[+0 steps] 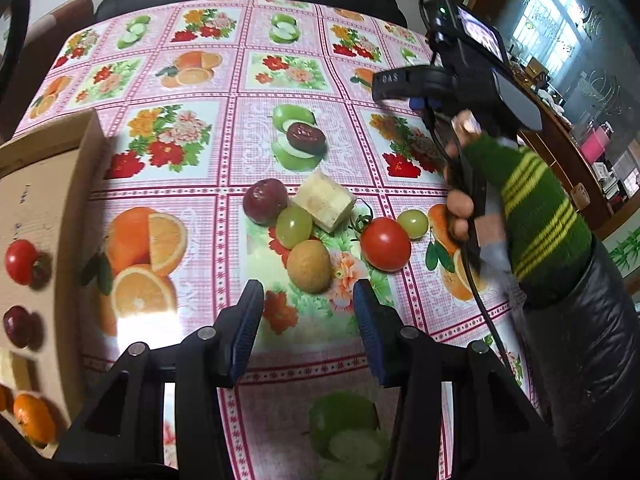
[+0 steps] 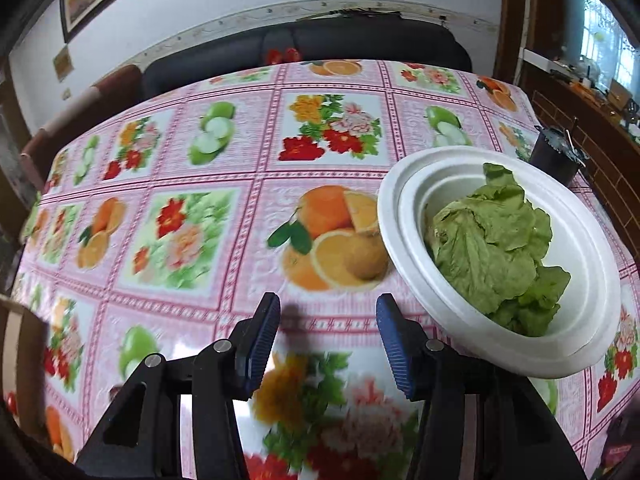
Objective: Organize fruits
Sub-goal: 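Move both tools back toward the remaining fruits on the table, then grasp the brown round fruit with the right tool while the left tool grasps a kiwi, then carry the brown fruit and kiwi over the cardboard tray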
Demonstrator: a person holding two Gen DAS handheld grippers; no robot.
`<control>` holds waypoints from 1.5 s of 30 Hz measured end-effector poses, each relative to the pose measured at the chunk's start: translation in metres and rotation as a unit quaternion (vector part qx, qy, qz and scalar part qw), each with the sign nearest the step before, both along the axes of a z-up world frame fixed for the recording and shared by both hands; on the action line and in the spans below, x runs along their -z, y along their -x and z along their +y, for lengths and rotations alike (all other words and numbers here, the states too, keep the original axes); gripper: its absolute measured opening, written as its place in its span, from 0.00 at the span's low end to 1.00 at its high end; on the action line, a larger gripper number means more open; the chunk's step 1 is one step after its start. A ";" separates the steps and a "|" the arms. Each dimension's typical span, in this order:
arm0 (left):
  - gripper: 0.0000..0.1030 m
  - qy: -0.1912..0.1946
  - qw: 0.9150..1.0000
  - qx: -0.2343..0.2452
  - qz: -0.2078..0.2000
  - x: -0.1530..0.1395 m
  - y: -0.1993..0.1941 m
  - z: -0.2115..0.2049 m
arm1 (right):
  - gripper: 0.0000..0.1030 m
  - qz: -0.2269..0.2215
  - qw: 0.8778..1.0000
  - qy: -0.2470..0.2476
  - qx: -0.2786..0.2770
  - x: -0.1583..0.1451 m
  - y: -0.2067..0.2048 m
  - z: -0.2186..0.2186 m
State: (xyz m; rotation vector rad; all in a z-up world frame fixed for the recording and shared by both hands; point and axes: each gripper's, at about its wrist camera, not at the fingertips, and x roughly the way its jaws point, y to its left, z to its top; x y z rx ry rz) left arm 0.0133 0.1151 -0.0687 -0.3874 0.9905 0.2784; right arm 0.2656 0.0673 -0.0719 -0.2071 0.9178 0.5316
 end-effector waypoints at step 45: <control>0.21 -0.011 0.999 -0.016 -0.051 -0.027 0.046 0.002 | 0.26 0.052 0.983 -0.133 -0.117 -0.047 0.172 -0.094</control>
